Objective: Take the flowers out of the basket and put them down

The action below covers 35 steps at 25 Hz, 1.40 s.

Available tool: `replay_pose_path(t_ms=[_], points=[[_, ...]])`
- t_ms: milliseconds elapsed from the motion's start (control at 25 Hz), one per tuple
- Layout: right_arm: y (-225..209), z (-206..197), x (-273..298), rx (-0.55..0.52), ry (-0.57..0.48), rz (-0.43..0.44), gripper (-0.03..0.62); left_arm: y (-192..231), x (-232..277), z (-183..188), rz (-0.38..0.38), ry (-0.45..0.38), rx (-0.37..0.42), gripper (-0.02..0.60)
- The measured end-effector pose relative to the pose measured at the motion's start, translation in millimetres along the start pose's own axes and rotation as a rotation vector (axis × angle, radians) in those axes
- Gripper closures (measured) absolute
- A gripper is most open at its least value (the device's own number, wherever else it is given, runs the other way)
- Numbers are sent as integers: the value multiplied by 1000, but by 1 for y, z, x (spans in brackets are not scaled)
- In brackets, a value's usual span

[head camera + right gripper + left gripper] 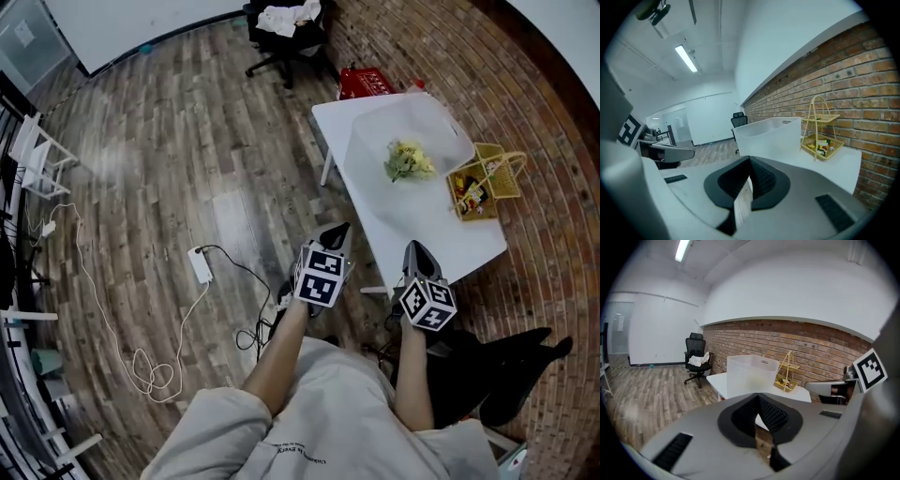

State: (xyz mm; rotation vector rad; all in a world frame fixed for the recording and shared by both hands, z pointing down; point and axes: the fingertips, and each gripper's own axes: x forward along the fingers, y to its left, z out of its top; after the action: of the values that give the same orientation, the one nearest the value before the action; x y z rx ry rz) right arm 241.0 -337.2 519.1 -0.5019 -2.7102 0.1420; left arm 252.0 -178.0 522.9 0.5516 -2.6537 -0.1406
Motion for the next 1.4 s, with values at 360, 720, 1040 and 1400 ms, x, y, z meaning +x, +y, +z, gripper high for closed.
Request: replay_pose_path(t_ms=[360,720,1040,1400], points=[[2,56,72,65,-30,-67,598,93,36,45,-51,-6,33,557],[-4,81,103,91,-27,-123,597,147,58,75,-71,-7,71,557],[-26,87,115,147,-29,-184,598,176,73,85,-68,23,92,557],[-48,123,153,116,-45,-209,599,196,121,104,-82,32,95,557]])
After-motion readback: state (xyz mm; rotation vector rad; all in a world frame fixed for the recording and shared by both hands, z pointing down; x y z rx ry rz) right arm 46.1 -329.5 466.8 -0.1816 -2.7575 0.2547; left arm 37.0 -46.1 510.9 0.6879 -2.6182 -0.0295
